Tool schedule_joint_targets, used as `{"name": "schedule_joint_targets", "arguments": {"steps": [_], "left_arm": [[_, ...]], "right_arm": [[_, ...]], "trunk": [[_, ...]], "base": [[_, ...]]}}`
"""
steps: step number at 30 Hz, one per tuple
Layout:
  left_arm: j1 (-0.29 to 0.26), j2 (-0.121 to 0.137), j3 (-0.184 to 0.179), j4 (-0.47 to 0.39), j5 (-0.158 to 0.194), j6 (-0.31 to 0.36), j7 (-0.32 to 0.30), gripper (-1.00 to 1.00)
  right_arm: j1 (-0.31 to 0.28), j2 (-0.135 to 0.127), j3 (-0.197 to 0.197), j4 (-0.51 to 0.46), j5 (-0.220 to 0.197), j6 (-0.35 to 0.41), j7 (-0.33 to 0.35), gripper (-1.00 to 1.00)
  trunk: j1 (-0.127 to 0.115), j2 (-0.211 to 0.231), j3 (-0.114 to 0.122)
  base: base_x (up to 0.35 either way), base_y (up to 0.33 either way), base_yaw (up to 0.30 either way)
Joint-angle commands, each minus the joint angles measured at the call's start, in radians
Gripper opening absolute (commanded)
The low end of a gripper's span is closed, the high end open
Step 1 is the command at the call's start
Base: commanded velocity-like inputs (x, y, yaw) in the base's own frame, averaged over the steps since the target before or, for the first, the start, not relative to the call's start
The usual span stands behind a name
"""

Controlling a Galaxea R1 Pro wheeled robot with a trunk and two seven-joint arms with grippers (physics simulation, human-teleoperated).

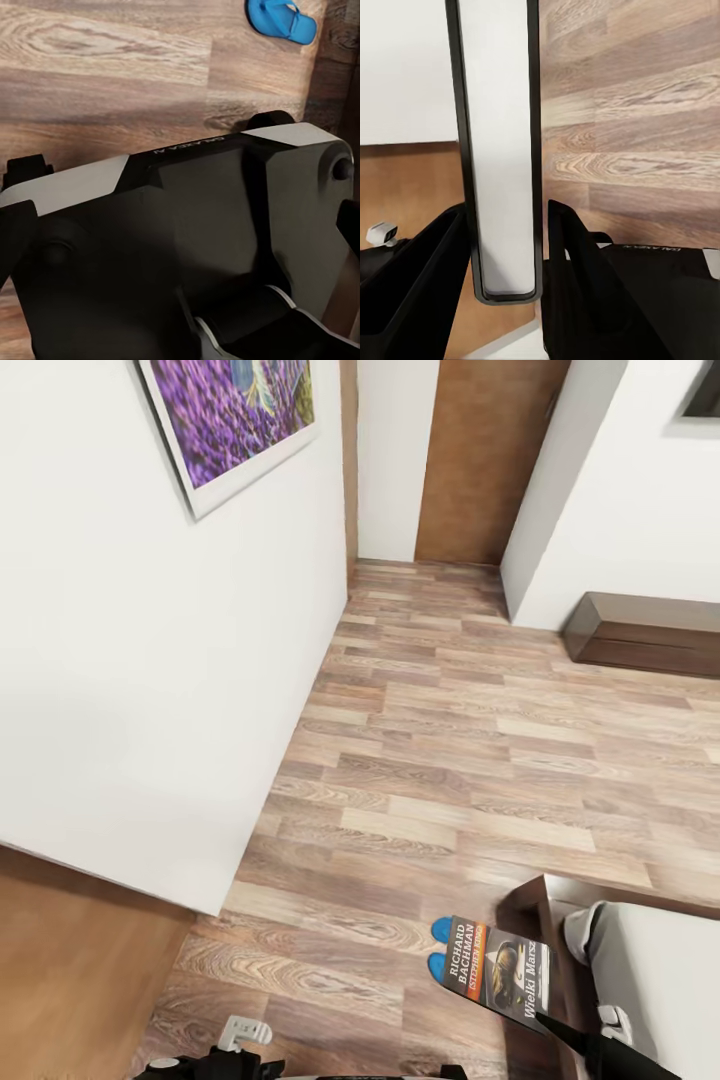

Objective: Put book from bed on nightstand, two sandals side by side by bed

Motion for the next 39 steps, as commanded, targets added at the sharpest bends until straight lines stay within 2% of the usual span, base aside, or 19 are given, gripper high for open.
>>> {"name": "schedule_joint_targets", "arguments": {"steps": [1,13,19,26,39], "left_arm": [[-0.001,0.000,0.004,0.001,-0.009,-0.007,-0.001,1.00],[-0.001,0.003,0.004,0.000,-0.010,-0.010,-0.001,1.00],[-0.001,0.003,0.004,0.000,-0.009,-0.010,-0.001,1.00],[-0.001,0.003,0.004,0.000,-0.009,-0.010,0.000,1.00],[-0.001,0.003,0.005,0.000,-0.009,-0.010,0.001,1.00]], "right_arm": [[0.000,-0.001,0.006,0.000,-0.011,0.010,0.002,-1.00],[0.000,-0.002,0.004,0.000,-0.011,0.010,0.002,-1.00],[0.000,-0.002,0.004,0.000,-0.011,0.006,0.003,-1.00],[0.000,-0.001,0.004,0.000,-0.011,-0.054,0.005,-1.00],[0.000,-0.001,0.003,0.000,-0.011,-0.060,0.004,-1.00]], "trunk": [[0.001,-0.002,-0.001],[0.001,-0.002,-0.001],[0.001,-0.002,-0.001],[0.001,-0.002,0.006],[0.001,-0.002,0.026]], "base": [[0.000,0.000,0.226],[0.000,0.000,0.200],[0.000,0.000,0.025],[0.000,0.000,0.002],[0.000,0.000,0.000]]}}
